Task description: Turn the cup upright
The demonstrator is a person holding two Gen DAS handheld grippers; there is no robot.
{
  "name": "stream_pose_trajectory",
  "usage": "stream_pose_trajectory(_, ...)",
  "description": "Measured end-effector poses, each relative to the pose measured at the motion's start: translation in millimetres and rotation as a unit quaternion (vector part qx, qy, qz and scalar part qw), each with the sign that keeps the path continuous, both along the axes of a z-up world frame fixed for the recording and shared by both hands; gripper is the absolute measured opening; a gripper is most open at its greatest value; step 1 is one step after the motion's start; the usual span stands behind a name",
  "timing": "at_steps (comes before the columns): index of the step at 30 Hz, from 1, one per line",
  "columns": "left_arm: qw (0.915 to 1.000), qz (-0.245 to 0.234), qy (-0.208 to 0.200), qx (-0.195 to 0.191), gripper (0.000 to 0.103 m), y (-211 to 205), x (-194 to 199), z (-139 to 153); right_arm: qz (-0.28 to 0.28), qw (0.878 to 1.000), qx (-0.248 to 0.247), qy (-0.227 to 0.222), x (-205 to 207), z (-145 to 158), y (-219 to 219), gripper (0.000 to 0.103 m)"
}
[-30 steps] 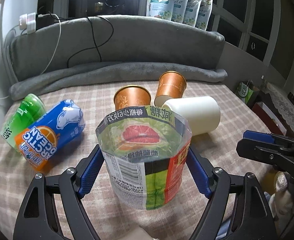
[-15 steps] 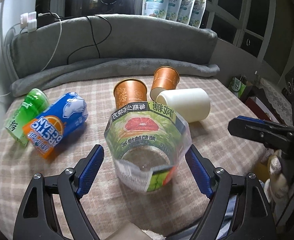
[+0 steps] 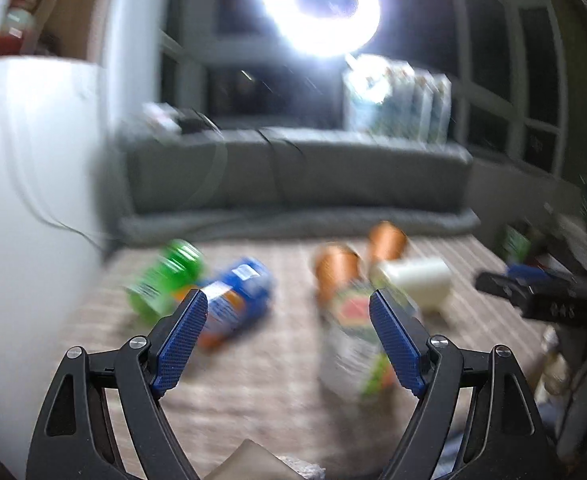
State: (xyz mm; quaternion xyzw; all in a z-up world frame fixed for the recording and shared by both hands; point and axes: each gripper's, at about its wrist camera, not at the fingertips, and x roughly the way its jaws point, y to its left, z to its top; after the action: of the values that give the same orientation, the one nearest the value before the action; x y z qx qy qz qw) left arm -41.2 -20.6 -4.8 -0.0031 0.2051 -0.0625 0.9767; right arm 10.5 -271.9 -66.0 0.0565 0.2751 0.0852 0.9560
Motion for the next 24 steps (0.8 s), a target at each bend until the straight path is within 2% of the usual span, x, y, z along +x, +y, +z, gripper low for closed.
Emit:
stream_pose_trajectory(3,0.9981,0.045,-0.042,0.0,0.087,9.7,-7.1,10.0,-0.019,0.999,-0.018,-0.022,-3.2,6.0,1.7,0.095)
stream_pose_trajectory(5,0.9971,0.056,-0.052,-0.007,0.087,13.9,-8.5,13.5,-0.032,0.998,-0.028,-0.04,-7.1,10.3,3.2,0.103)
stream_pose_trajectory(7,0.9965,0.063,-0.054,-0.011,0.087,17.9,-6.0,14.9,-0.042,0.997,-0.037,-0.056,-10.9,13.3,3.8,0.103)
stream_pose_trajectory(10,0.9967,0.066,-0.045,-0.012,0.088,18.7,-0.8,14.8,-0.056,0.994,-0.049,-0.076,-15.8,18.0,4.8,0.103)
stream_pose_trajectory(15,0.996,0.067,-0.056,-0.017,0.103,18.8,-5.9,15.5,-0.074,0.991,-0.056,-0.093,-20.0,23.8,3.6,0.103)
stream_pose_trajectory(24,0.9965,0.055,-0.062,-0.008,0.103,14.1,-8.6,15.2,-0.092,0.987,-0.067,-0.113,-25.1,29.9,4.5,0.103)
